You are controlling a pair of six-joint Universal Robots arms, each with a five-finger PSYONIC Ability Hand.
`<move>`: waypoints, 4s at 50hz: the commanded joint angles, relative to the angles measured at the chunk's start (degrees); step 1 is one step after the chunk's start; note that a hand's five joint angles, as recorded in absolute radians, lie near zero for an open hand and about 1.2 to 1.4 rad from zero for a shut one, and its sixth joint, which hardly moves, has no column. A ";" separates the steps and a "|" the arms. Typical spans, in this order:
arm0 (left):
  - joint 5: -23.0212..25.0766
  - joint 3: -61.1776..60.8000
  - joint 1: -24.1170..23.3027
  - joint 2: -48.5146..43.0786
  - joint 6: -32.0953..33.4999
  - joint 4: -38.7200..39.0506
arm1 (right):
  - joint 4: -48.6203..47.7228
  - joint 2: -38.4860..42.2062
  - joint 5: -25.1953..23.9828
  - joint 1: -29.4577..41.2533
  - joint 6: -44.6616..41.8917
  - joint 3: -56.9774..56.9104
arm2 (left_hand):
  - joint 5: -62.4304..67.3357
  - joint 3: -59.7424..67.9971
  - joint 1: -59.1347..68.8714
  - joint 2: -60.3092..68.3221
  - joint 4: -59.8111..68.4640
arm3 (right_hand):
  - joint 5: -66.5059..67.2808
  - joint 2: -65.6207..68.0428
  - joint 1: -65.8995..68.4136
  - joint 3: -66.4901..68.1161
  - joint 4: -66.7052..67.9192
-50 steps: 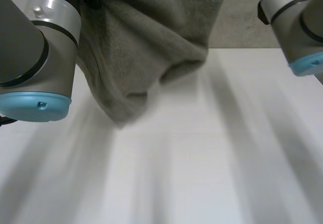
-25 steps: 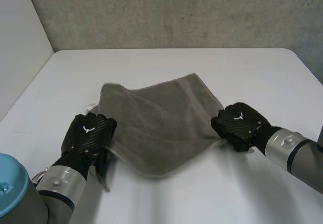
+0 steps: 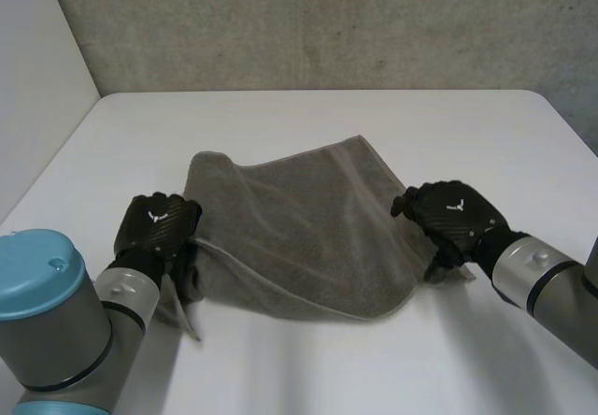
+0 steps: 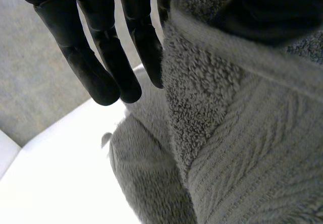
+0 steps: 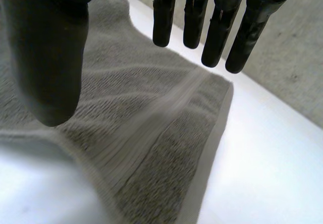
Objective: Fold the towel.
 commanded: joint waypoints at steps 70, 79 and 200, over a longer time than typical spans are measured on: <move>-0.98 -3.48 4.44 5.70 0.10 0.77 | -23.51 -4.77 7.72 -15.54 18.19 5.19 | -51.85 -45.42 -40.29 -43.05 -43.35 | 59.41 56.22 57.09 56.76 57.46; 0.08 -1.73 4.35 19.21 0.36 0.42 | -15.55 -13.90 6.50 -15.19 17.57 -1.02 | -15.04 -8.60 -3.47 -6.23 -6.53 | 59.41 56.22 57.09 56.76 57.46; 16.78 23.94 13.76 -15.48 9.06 -1.86 | 23.07 22.47 10.89 -4.65 -18.82 -43.59 | -15.04 -8.60 -3.47 -6.23 -6.53 | 59.41 56.22 57.09 56.76 57.46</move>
